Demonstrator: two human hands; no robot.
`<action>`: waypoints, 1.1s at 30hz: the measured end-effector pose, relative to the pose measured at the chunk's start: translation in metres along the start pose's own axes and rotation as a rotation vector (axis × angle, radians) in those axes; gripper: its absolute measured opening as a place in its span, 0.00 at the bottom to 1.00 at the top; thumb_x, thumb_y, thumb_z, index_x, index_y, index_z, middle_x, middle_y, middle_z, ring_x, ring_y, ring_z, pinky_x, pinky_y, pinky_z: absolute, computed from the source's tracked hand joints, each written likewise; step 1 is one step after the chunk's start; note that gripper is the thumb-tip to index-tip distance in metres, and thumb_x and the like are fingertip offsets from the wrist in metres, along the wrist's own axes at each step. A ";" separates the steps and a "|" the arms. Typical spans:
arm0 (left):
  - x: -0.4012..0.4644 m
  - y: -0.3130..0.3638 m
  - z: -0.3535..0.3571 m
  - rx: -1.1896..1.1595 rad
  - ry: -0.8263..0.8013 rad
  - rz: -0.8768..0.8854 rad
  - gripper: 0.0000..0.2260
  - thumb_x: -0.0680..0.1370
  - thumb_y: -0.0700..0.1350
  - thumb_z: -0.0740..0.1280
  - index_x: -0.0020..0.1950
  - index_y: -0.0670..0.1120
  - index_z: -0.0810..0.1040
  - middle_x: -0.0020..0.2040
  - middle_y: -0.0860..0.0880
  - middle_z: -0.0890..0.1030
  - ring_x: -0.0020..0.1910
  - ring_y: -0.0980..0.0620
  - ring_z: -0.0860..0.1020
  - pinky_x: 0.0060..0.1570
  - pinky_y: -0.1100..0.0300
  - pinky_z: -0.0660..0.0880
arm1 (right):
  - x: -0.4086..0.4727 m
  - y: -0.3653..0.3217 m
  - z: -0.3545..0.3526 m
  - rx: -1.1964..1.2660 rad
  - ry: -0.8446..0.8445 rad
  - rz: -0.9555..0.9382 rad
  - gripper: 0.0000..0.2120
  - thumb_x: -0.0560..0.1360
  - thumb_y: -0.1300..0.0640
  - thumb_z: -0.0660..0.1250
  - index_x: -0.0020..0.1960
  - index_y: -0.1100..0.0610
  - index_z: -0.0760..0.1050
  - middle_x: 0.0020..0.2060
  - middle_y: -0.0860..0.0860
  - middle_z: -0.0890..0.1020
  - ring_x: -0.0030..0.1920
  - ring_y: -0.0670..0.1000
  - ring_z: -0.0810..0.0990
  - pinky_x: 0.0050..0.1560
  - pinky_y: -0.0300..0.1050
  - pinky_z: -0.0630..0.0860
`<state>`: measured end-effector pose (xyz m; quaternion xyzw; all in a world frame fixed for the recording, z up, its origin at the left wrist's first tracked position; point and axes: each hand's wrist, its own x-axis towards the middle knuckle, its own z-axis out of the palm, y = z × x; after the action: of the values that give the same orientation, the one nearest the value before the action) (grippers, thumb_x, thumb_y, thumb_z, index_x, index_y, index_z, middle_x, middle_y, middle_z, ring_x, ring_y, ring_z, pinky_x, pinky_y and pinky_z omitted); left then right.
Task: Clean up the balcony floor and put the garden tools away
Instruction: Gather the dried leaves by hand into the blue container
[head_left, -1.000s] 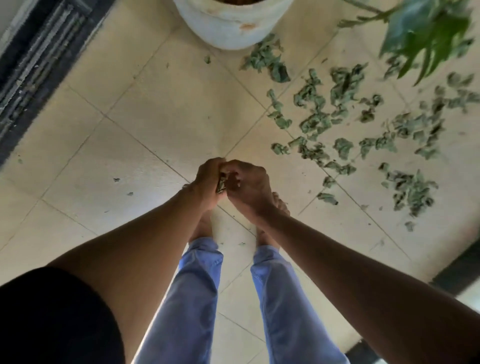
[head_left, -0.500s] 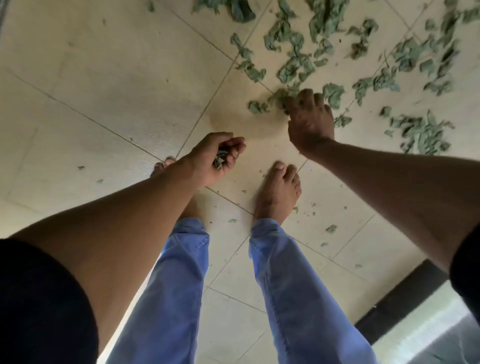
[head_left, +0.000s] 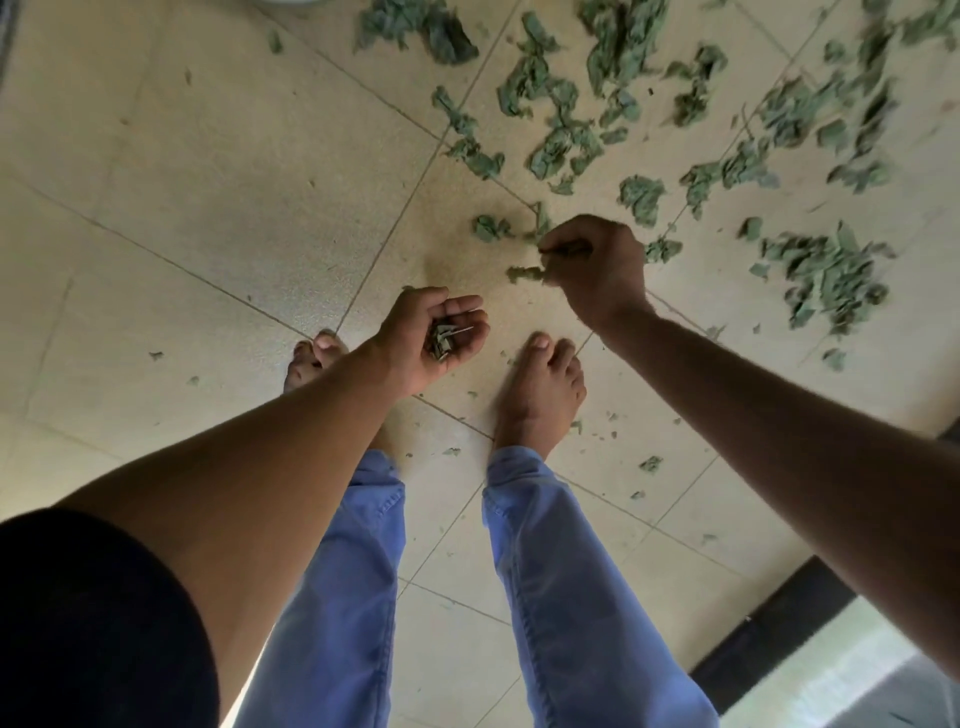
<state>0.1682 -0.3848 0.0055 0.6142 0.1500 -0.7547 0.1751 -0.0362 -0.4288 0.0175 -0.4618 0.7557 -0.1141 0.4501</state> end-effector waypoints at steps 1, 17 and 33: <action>0.000 0.000 0.003 0.007 0.005 0.006 0.16 0.85 0.47 0.59 0.58 0.37 0.81 0.47 0.40 0.84 0.48 0.44 0.83 0.47 0.55 0.84 | -0.011 -0.008 -0.003 0.129 -0.037 0.032 0.08 0.73 0.68 0.73 0.47 0.56 0.84 0.39 0.48 0.85 0.38 0.46 0.85 0.41 0.38 0.81; 0.003 0.014 0.031 0.090 -0.022 0.060 0.20 0.84 0.49 0.58 0.35 0.46 0.80 0.34 0.51 0.79 0.35 0.54 0.80 0.41 0.62 0.76 | -0.083 -0.039 0.050 -0.344 -0.078 -0.380 0.13 0.73 0.65 0.66 0.53 0.53 0.82 0.47 0.50 0.82 0.46 0.53 0.80 0.38 0.45 0.73; 0.021 0.023 -0.014 -0.031 0.015 0.052 0.16 0.83 0.46 0.64 0.35 0.46 0.74 0.33 0.48 0.75 0.31 0.52 0.76 0.37 0.62 0.78 | 0.033 0.014 0.067 -0.620 0.033 -0.231 0.22 0.78 0.48 0.68 0.69 0.49 0.68 0.64 0.57 0.70 0.59 0.58 0.71 0.41 0.45 0.71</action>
<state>0.1873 -0.4010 -0.0178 0.6206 0.1471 -0.7429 0.2032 0.0022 -0.4309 -0.0477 -0.6574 0.7044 0.0636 0.2600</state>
